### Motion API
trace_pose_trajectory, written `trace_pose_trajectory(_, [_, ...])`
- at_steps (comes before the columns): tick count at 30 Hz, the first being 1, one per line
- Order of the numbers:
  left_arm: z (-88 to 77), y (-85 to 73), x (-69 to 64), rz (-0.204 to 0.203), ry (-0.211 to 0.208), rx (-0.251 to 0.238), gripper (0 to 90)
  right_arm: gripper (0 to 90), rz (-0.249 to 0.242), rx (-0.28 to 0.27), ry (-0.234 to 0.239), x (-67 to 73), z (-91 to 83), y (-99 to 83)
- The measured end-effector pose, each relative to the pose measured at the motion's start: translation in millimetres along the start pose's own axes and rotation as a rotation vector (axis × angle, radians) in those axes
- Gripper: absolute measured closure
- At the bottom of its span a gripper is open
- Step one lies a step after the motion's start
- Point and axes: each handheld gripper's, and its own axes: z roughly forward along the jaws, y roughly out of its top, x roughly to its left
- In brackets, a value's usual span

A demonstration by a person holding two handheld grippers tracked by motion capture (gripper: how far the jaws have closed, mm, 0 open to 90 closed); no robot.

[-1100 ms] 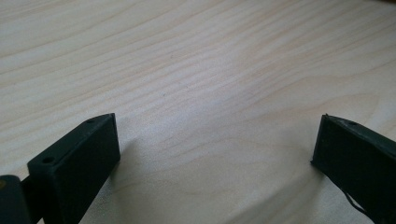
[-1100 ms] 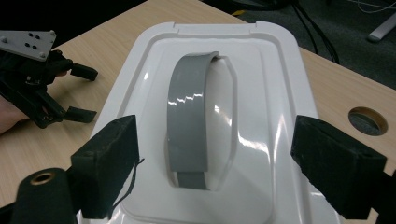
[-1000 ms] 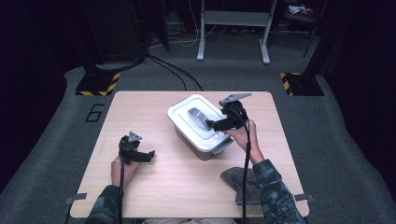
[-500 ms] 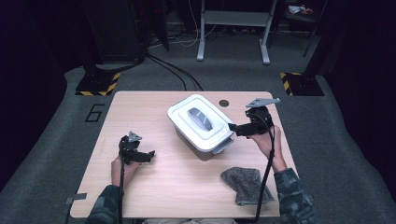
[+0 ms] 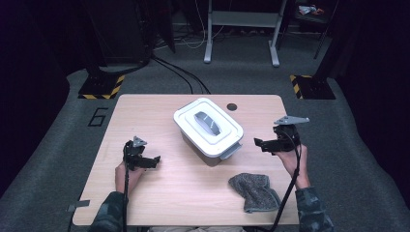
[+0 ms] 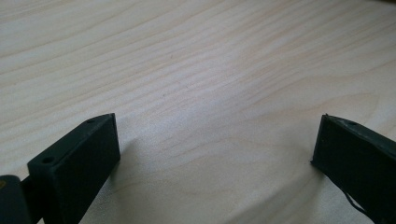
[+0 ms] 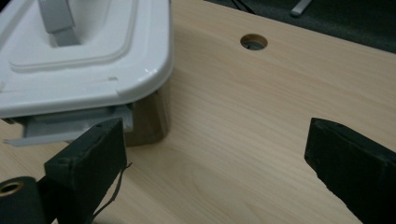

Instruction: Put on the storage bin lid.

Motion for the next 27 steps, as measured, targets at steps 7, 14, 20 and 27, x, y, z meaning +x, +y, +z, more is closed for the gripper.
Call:
trace_pose_trajectory(7, [0.0,0.0,0.0,-0.001,0.000,0.000,0.1,2.5,-0.001,0.056,-0.070,-14.0,11.5,-33.6])
trace_pose_trajectory(14, [0.0,0.0,0.0,0.000,0.000,0.000,0.1,1.8,0.042,0.109,-0.097,-26.5,31.6,-68.9])
trace_pose_trajectory(20, [0.0,0.0,0.0,-0.001,0.000,0.000,0.1,1.4,0.056,0.137,-0.118,-32.2,46.1,-94.0])
trace_pose_trajectory(27, [0.0,0.1,-0.1,-0.001,0.001,0.001,0.1,1.5,0.031,0.156,-0.142,-29.3,53.9,-114.5])
